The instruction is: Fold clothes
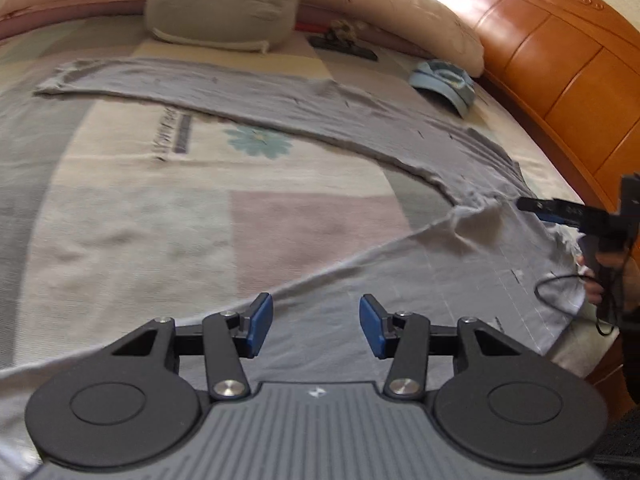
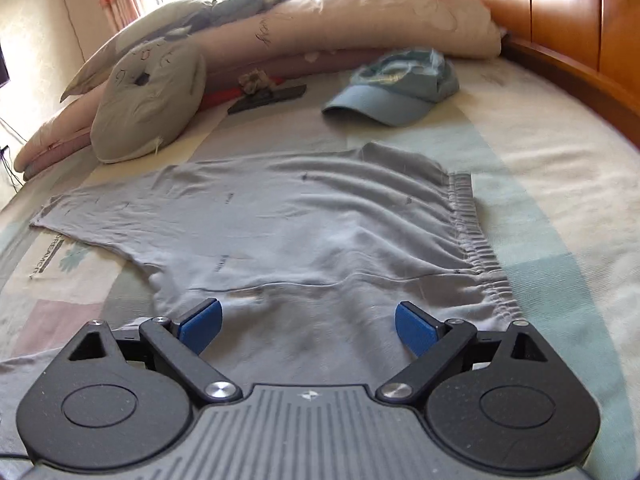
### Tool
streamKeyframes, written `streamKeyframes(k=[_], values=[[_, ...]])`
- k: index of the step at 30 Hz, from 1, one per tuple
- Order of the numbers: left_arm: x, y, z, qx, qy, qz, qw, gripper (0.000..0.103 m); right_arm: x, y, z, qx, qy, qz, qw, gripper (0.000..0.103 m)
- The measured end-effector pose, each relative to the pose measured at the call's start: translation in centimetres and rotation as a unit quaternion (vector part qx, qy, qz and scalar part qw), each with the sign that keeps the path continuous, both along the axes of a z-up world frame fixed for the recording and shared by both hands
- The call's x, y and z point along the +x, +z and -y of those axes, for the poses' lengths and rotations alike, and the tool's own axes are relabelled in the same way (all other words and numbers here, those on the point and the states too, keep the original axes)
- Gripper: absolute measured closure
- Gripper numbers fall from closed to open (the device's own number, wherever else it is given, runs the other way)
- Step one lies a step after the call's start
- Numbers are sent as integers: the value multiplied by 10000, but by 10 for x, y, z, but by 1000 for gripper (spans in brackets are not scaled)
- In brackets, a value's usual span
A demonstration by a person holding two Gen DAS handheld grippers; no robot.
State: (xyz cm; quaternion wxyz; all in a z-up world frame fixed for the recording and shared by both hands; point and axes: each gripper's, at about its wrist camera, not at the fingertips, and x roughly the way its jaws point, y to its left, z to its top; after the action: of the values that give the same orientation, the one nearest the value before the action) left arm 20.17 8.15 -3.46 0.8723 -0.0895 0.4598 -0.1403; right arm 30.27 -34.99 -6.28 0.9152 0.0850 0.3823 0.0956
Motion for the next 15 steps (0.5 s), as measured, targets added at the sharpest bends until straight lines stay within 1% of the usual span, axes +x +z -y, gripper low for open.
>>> streamKeyframes(k=[1,2,3,4,6,7,9,11,14,15], values=[[-1,-5,4,9,30,-118,9999,54,5,-7,7,-130,-151,-73,9998,7],[-2,-10,8,74,106,-265,9996,54,7,-11,16,-283,-273,-33,9992,8],[-4,-15,9,166,208,-405,9988,55,7,-10,24,-298,-297,76,9991,8],[-6,-15,11,196,277,-432,9985,56,10,-7,32,-211,-355,17,9991,10],[-11,-13,14,213,388,-411,9982,55,16,4,42,149,-435,-107,9989,10],[-10,-12,18,233,420,-388,9981,55,18,12,42,220,-405,11,9989,9],[-9,-8,26,278,466,-333,9980,54,26,26,36,385,-82,260,9989,6],[-7,-6,37,334,416,-281,9982,54,42,30,30,654,165,314,9972,4],[-7,-3,52,332,275,-228,9988,53,78,11,25,839,236,-64,9962,4],[-7,-2,56,327,239,-218,9989,53,89,1,25,679,186,-172,9974,4]])
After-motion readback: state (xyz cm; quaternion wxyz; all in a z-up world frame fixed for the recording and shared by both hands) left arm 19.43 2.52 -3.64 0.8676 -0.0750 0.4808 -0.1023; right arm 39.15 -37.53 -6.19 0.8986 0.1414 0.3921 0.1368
